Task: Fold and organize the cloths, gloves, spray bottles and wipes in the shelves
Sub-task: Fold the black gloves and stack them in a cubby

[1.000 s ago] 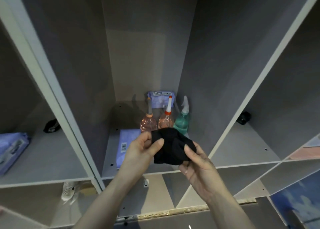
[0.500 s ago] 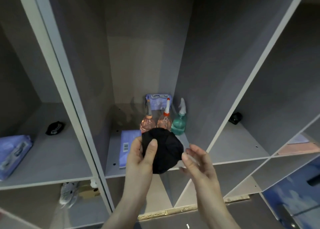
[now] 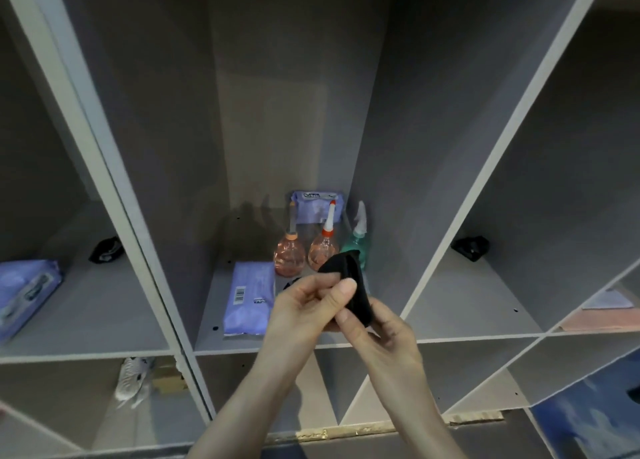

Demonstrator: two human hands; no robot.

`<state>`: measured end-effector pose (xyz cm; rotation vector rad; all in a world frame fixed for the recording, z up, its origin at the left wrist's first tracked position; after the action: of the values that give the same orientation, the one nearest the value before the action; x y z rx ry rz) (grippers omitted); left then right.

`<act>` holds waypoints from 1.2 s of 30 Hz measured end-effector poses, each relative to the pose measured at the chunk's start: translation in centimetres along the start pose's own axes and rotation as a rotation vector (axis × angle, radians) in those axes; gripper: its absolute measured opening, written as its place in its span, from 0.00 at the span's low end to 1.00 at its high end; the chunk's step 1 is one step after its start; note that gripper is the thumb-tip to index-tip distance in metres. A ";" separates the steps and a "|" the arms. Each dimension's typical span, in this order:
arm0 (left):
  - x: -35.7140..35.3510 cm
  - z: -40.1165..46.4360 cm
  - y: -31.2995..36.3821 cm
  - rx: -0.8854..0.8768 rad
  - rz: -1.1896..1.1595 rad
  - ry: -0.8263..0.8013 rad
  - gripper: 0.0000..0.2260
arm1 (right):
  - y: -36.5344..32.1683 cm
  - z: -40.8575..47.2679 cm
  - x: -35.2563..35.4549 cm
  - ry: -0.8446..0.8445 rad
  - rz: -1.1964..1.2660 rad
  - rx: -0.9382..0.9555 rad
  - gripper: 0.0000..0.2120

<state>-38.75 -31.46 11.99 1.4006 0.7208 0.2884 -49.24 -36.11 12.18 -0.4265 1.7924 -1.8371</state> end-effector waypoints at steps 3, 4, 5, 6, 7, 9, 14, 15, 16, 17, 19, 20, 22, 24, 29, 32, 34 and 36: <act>-1.8 0.9 -0.4 -0.018 0.034 0.085 0.07 | -0.2 1.1 2.0 -0.045 -0.041 -0.026 0.09; -2.5 1.1 -0.6 -0.023 0.047 0.106 0.05 | -0.1 1.6 2.9 -0.043 -0.065 -0.039 0.10; -3.1 1.3 -0.9 -0.031 0.062 0.118 0.04 | -0.2 2.1 3.7 -0.044 -0.105 -0.041 0.11; -3.7 1.5 -1.2 -0.038 0.080 0.126 0.02 | -0.2 2.6 4.5 -0.039 -0.158 -0.029 0.11; -4.3 1.8 -1.6 -0.046 0.099 0.140 0.03 | -0.1 3.2 5.3 -0.025 -0.209 -0.007 0.10; -5.6 2.3 -2.4 -0.060 0.124 0.189 0.08 | -0.2 4.3 7.1 0.024 -0.288 0.046 0.08; -8.2 3.1 -4.1 -0.096 0.209 0.312 0.07 | -0.8 5.7 10.5 0.004 -0.132 -0.043 0.09; -8.4 3.1 -4.5 -0.090 0.213 0.323 0.08 | -0.8 5.9 11.1 -0.007 -0.071 -0.087 0.09; -8.6 3.1 -4.8 -0.080 0.219 0.331 0.08 | -0.8 6.1 11.6 -0.016 -0.011 -0.126 0.10; -8.8 3.2 -5.1 -0.063 0.223 0.325 0.08 | -0.7 6.3 12.1 -0.026 0.058 -0.164 0.09; -9.6 3.2 -5.8 0.001 0.131 0.281 0.08 | -0.3 6.8 12.9 -0.053 0.225 -0.293 0.10; -10.2 3.2 -6.0 0.036 0.049 0.247 0.08 | 0.2 7.0 13.1 -0.056 0.323 -0.382 0.14; -10.9 3.0 -5.9 0.073 -0.057 0.201 0.10 | 0.8 7.2 13.2 -0.052 0.466 -0.527 0.17; -10.7 3.1 -5.8 0.092 -0.122 0.214 0.11 | 1.3 7.4 13.0 -0.041 0.458 -0.578 0.15; -9.2 4.0 -5.8 0.163 -0.323 0.273 0.05 | 1.7 7.9 10.7 -0.080 0.494 -0.618 0.12; -8.7 4.9 -5.6 0.236 -0.486 0.235 0.19 | 1.6 8.6 8.9 -0.118 0.543 -0.624 0.16; -8.4 5.4 -5.2 0.248 -0.511 0.203 0.16 | 1.6 9.0 8.0 -0.137 0.559 -0.625 0.14; -8.2 5.8 -4.9 0.228 -0.446 0.205 0.10 | 2.0 9.3 7.5 -0.138 0.538 -0.617 0.15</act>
<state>-42.46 -41.71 9.70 1.3909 1.2418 -0.0042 -49.68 -47.99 9.85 -0.2425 2.0936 -0.8608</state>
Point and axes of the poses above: each hand's wrist, its own z-axis towards the middle knuckle, its own x-axis out of the back of the hand, y = z × x, the point moved 5 cm from there along z, towards the middle knuckle, and after that the axes turned 2 degrees about y, right-handed, at the moved point
